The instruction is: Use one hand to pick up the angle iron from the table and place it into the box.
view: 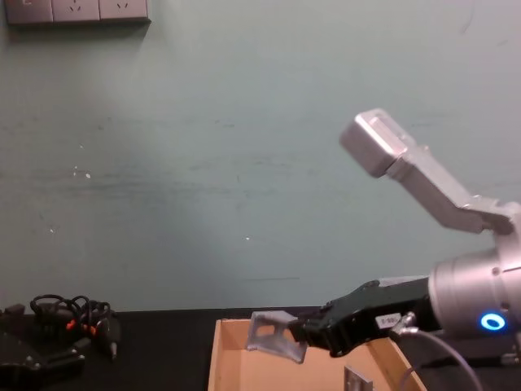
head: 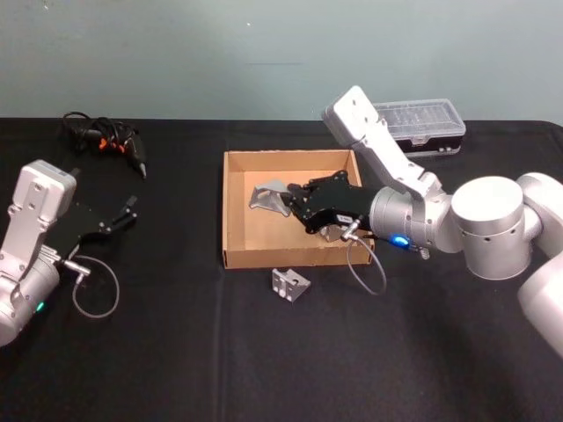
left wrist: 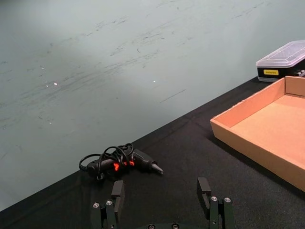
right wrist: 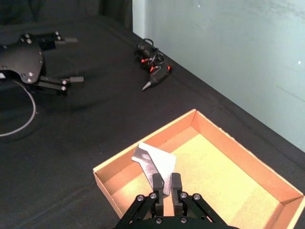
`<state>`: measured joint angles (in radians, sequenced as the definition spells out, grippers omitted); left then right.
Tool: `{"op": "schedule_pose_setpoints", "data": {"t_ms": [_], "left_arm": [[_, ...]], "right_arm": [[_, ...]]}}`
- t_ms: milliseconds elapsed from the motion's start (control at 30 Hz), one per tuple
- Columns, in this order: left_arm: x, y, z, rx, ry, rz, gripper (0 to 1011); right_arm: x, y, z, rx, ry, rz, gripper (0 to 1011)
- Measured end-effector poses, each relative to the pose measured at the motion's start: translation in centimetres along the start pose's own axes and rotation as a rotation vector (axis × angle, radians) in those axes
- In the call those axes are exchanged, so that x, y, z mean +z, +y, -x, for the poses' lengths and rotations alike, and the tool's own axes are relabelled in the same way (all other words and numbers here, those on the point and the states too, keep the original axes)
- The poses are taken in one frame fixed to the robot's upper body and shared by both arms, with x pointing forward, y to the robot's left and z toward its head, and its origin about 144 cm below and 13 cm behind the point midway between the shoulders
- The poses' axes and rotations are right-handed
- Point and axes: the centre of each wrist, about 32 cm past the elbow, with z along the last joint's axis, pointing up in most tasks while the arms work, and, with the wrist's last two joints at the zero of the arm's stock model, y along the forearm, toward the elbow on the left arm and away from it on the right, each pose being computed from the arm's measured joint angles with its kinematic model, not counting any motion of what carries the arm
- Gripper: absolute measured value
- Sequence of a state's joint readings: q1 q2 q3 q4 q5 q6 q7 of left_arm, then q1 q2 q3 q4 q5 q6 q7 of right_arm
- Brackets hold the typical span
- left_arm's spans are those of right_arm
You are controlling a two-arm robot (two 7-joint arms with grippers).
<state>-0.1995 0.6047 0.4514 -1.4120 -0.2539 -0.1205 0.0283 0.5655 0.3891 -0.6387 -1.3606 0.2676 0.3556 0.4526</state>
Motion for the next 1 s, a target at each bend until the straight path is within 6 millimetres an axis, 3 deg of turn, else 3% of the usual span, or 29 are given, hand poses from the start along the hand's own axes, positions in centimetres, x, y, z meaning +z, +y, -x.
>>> {"op": "schedule_pose_setpoints", "data": {"t_ms": [500,1000], "left_arm": [[0.0,0.0,0.0,0.0,0.0,0.0,1000],[0.0,0.0,0.0,0.0,0.0,0.0,1000]], "right_arm": [[-0.7,2.3,0.5,-0.027,-0.024,0.088,111],[-1.2,3.1,0.4,-0.031,-0.042,0.132,116]]}}
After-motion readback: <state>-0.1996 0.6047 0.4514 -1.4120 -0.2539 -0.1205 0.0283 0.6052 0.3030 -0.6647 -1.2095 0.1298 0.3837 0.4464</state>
